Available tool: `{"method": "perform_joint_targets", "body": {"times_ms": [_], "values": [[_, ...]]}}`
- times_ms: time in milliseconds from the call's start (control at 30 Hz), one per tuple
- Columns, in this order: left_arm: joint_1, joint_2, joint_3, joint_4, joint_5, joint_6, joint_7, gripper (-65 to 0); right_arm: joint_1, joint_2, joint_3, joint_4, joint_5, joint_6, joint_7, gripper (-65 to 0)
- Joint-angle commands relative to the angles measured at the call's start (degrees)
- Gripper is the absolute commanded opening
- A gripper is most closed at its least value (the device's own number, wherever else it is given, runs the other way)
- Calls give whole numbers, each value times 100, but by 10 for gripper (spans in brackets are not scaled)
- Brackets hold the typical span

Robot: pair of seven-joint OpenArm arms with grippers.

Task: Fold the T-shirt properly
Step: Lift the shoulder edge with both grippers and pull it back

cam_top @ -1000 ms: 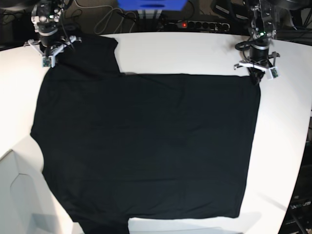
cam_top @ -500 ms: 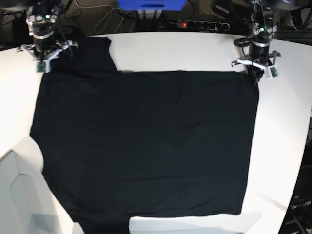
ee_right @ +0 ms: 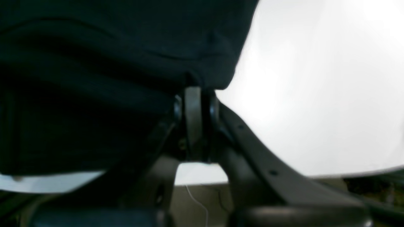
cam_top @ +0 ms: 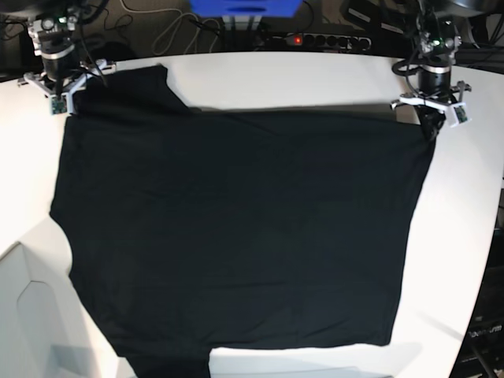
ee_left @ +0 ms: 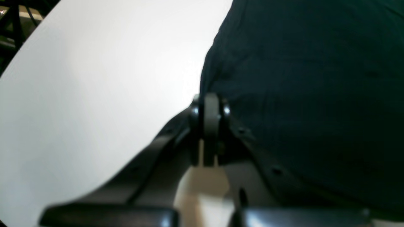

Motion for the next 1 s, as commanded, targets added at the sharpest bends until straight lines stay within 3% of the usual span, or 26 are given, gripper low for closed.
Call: {"method": "perform_joint_targets", "body": {"times_ms": [0, 67, 133, 467, 800, 967], "values": [[12, -83, -39, 106, -17, 17, -162, -650, 44, -30, 92, 105, 41, 271, 229, -650], [-23, -83, -39, 115, -26, 17, -162, -650, 247, -118, 144, 105, 41, 623, 238, -650], [-41, -83, -39, 115, -26, 17, -162, -650, 414, -127, 144, 96, 41, 737, 185, -650], [-533, -83, -4, 115, -26, 26, -162, -650, 1178, -109, -146, 78, 41, 746, 176, -650], [-1474, -83, 5, 36, 0, 26, -153, -650, 2752, 330, -154, -45, 41, 746, -1011, -650], [-2054, -83, -30, -87, 0, 26, 630, -650, 3447, 453, -154, -449, 14, 746, -1195, -650]]}}
